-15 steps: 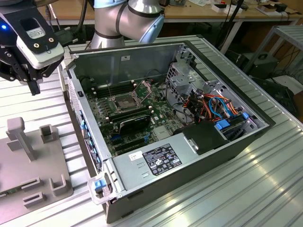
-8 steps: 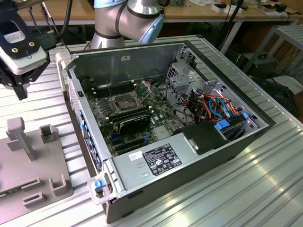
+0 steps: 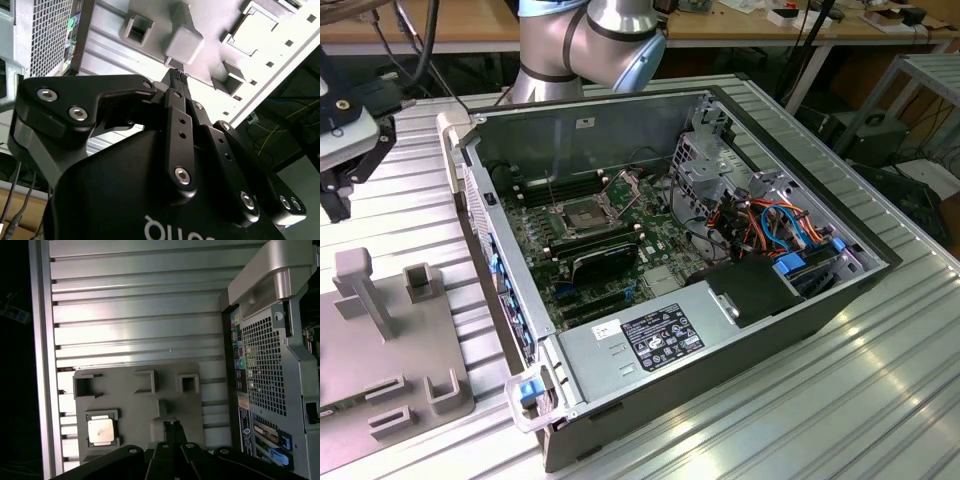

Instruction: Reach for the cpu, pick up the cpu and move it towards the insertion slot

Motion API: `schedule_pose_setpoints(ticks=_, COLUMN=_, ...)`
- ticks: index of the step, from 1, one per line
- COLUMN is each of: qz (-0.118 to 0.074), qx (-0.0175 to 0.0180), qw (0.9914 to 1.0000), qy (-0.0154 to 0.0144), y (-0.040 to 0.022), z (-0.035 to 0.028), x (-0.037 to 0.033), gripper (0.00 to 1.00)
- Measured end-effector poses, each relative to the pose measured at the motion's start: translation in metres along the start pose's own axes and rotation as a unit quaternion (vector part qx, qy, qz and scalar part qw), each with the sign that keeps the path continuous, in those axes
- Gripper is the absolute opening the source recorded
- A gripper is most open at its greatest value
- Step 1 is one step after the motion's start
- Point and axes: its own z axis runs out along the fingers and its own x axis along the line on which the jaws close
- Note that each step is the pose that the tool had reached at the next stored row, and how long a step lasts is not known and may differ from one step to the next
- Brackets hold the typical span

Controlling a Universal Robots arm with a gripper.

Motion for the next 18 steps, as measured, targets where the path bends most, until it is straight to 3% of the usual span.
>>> schedule_pose_setpoints(ticks=4, qz=0.000, qx=0.0000, qw=1.00000, qy=0.0000, y=-0.0068, z=0.0002, x=0.0161, gripper=0.11)
schedule_pose_setpoints(ticks=5, qz=0.000, qx=0.0000, qw=1.00000, qy=0.0000, y=-0.0145, z=0.0005, x=0.0291, gripper=0.11)
schedule_pose_setpoints(ticks=6, qz=0.000, qx=0.0000, qw=1.00000, qy=0.0000, y=-0.0171, z=0.0006, x=0.0333, gripper=0.11)
schedule_pose_setpoints(ticks=10, qz=0.000, qx=0.0000, qw=1.00000, qy=0.0000, y=-0.0220, z=0.0011, x=0.0495, gripper=0.11)
schedule_pose_setpoints(ticks=14, qz=0.000, qx=0.0000, qw=1.00000, qy=0.0000, y=-0.0279, z=0.0023, x=0.0808, gripper=0.11)
schedule_pose_setpoints(ticks=18, qz=0.000, qx=-0.0004, qw=1.00000, qy=0.0000, y=-0.0301, z=0.0030, x=0.1015, gripper=0.11)
